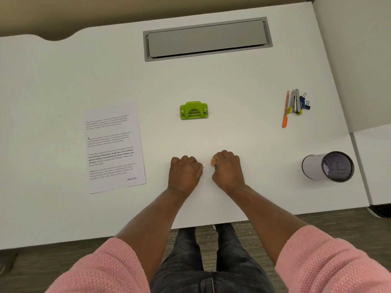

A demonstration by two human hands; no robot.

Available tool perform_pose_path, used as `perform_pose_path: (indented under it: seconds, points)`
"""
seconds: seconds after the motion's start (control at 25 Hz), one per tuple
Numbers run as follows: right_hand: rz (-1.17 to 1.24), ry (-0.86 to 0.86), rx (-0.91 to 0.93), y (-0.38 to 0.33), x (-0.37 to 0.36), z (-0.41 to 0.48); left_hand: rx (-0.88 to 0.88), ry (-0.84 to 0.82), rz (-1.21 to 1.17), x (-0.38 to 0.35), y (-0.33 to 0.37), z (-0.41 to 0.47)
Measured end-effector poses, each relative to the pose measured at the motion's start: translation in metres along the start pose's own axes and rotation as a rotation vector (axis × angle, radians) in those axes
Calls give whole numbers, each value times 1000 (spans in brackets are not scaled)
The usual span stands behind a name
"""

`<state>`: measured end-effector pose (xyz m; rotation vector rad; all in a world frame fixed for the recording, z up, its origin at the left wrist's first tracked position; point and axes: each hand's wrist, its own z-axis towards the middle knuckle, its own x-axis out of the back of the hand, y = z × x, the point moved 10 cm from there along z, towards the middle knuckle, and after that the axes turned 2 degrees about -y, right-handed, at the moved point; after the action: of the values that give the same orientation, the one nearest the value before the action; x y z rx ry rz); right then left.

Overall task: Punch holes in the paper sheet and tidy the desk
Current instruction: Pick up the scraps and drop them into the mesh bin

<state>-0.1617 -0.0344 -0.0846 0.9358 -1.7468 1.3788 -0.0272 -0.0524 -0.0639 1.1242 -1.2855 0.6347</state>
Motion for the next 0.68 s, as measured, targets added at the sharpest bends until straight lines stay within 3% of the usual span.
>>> perform_pose_path:
  seconds: [0.4, 0.68]
  points:
    - [81, -62, -35, 4, 2, 0, -146, -124, 215, -14, 35, 21]
    - [239, 57, -197, 43, 50, -21, -89, -162, 180, -2, 62, 36]
